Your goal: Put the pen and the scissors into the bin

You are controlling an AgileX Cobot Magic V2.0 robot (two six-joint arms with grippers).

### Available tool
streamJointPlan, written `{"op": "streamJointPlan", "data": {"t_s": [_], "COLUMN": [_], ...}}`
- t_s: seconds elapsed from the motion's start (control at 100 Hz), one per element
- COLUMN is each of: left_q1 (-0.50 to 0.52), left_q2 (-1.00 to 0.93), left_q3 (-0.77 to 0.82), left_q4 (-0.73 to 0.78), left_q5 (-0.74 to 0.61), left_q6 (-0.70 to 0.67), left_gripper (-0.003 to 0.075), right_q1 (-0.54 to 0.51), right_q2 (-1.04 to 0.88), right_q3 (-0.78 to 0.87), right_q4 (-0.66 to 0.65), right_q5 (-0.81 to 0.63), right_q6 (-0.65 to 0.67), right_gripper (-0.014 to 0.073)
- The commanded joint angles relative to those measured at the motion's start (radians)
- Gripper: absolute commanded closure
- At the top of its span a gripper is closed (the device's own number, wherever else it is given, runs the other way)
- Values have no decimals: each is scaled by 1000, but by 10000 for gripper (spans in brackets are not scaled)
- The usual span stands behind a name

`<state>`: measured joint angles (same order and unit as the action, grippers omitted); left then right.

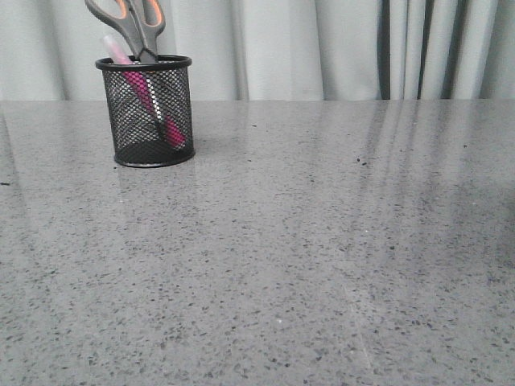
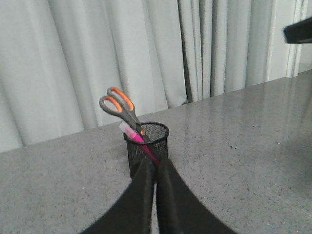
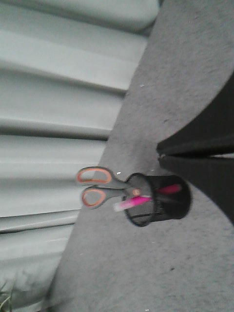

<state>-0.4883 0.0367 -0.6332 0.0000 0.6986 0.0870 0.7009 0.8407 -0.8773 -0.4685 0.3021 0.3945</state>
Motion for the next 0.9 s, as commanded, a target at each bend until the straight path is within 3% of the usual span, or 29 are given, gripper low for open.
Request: {"op": "streamJointPlan", "data": {"t_s": [0.0,0.17,0.38,0.89], "left_q1": [-5,-5,-5,-5], "left_q2": [-40,-73,-73,-72], "left_q3": [28,71,82,82], "left_q4": [11,26,26,26], "left_q5": [-73,-74,-83,-83], "left_q6": [-45,-45,-45,-45], "left_gripper": [739,739,739,739], "right_q1": [2,2,2,2], "right_q2": [-175,-443,-631,-688], "right_q3": [125,289,330,330], "right_q4": [-39,-58,-201,-201], "right_q5": [-19,58,58,90], "right_q6": [-9,-11,-11,-11], "right_gripper": [666,666,665,665]}}
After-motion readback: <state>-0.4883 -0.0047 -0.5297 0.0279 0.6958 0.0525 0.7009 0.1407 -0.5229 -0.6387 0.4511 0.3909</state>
